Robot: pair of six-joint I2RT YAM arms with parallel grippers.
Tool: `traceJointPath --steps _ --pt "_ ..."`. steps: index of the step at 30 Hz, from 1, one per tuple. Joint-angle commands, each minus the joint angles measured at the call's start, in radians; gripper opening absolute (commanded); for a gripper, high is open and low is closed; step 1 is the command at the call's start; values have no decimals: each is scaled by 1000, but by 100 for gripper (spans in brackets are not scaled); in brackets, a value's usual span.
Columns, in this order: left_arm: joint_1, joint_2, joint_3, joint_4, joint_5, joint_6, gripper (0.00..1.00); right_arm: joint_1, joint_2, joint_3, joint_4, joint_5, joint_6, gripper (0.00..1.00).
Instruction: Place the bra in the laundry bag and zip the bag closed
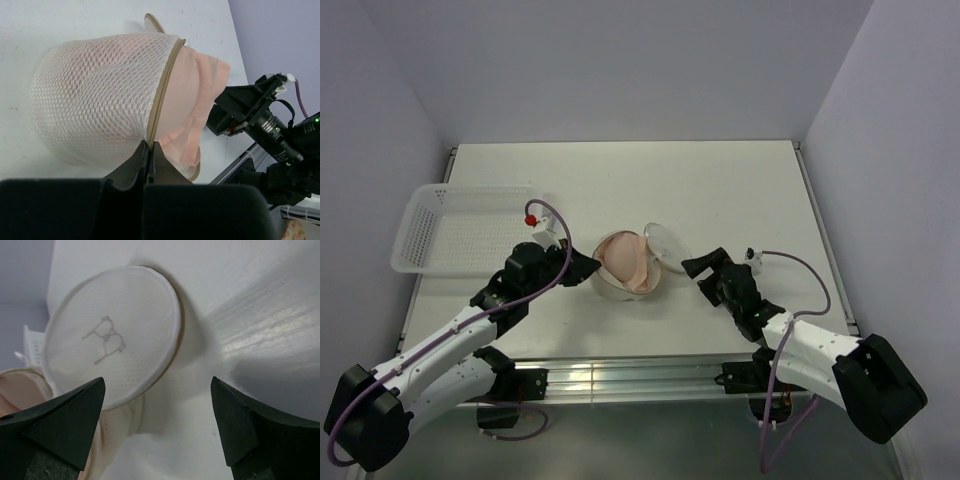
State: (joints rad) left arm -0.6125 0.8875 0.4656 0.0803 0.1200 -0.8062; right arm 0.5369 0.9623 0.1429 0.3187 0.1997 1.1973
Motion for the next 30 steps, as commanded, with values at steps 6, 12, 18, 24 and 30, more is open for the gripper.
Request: traceJointPath --steps 6,12,18,24,30 --pt "-3 -7 7 61 27 -1 0 -11 81 1 230 3 106 93" --pt "-4 -2 13 59 32 -1 0 -20 203 -34 370 -11 192 88" --pt "-4 -2 16 49 29 4 0 -31 314 3 497 6 168 72" --pt "-4 -9 27 24 17 13 0 -37 310 27 600 141 22 13" --pt "-3 19 85 0 39 22 0 12 -59 140 286 239 -316 0"
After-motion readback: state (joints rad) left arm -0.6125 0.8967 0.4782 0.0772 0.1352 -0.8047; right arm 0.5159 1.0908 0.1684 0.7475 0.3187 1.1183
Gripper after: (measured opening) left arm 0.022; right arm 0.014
